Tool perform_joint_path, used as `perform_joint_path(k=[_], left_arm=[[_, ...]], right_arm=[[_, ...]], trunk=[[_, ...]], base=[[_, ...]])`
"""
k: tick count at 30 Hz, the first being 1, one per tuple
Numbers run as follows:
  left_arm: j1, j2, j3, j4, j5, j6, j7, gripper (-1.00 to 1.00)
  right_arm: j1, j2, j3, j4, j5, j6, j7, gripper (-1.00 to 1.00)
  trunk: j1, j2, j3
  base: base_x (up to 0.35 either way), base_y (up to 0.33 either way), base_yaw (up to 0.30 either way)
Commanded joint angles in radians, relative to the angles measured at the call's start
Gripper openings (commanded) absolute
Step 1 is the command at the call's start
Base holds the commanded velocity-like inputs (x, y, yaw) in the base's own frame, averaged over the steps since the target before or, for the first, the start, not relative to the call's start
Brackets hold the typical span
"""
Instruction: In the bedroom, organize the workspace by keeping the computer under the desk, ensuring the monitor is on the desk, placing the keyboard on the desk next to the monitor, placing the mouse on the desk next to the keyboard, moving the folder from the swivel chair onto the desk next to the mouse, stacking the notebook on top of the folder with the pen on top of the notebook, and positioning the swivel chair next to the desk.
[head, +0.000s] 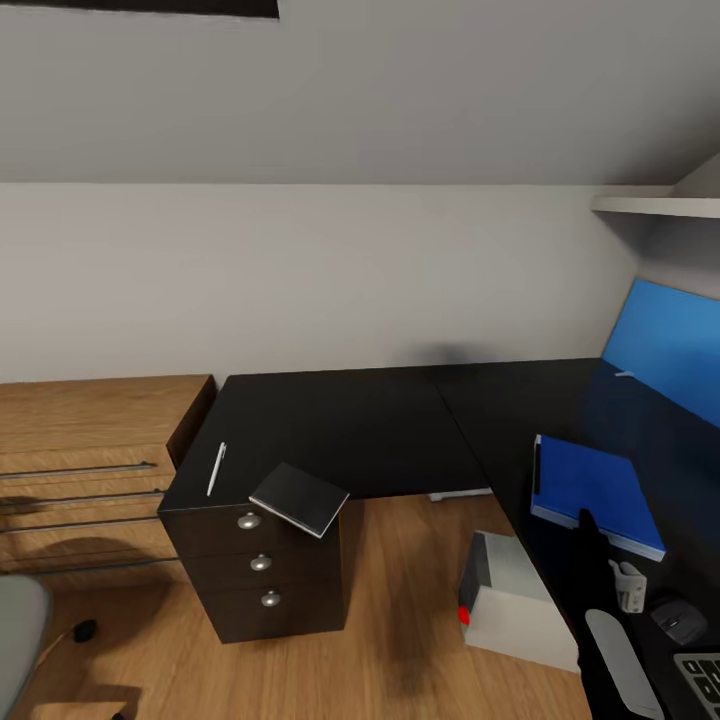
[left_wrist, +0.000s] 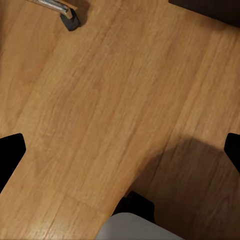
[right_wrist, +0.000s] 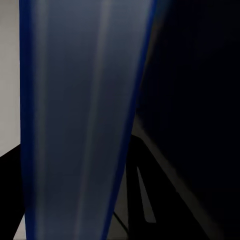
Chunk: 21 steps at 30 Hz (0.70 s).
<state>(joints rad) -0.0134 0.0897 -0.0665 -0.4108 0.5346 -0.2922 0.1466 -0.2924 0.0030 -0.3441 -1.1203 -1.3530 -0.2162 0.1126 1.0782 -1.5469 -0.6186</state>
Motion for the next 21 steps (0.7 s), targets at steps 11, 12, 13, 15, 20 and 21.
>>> perform_joint_path(k=[11,12,13,15,20,21], left_arm=[[0.0,0.001,-0.007,0.0,0.004,-0.027,0.008,1.0],[0.0,0.001,-0.007,0.0,0.004,-0.027,0.008,1.0],[0.0,0.001,-0.007,0.0,0.004,-0.027,0.008,1.0],[0.0,0.001,-0.007,0.0,0.004,-0.027,0.008,1.0],[0.0,0.001,-0.007,0.0,0.004,-0.027,0.008,1.0],[0.0,0.001,-0.007,0.0,0.004,-0.027,0.008,1.0]], right_arm=[[-0.001,0.0,0.0,0.001,-0.011,-0.002,0.004,-1.0],[-0.001,0.0,-0.001,0.001,-0.011,-0.002,0.001,-1.0],[-0.001,0.0,-0.001,0.001,-0.011,-0.002,-0.002,-1.0],[-0.001,0.0,-0.001,0.001,-0.011,-0.002,-0.006,-1.0],[-0.001,-0.001,-0.001,0.001,-0.011,-0.002,-0.009,-1.0],[-0.001,-0.001,-0.001,0.001,-0.011,-0.002,-0.009,-1.0]], trunk=[[0.0,0.0,-0.001],[0.0,0.0,-0.001],[0.0,0.0,-0.001],[0.0,0.0,-0.001],[0.0,0.0,-0.001],[0.0,0.0,-0.001]], base=[[0.068,0.0,0.0],[0.003,0.0,0.0],[0.002,0.0,0.0],[0.001,-0.006,0.0],[0.0,-0.106,0.0],[0.0,-0.048,0.0]])
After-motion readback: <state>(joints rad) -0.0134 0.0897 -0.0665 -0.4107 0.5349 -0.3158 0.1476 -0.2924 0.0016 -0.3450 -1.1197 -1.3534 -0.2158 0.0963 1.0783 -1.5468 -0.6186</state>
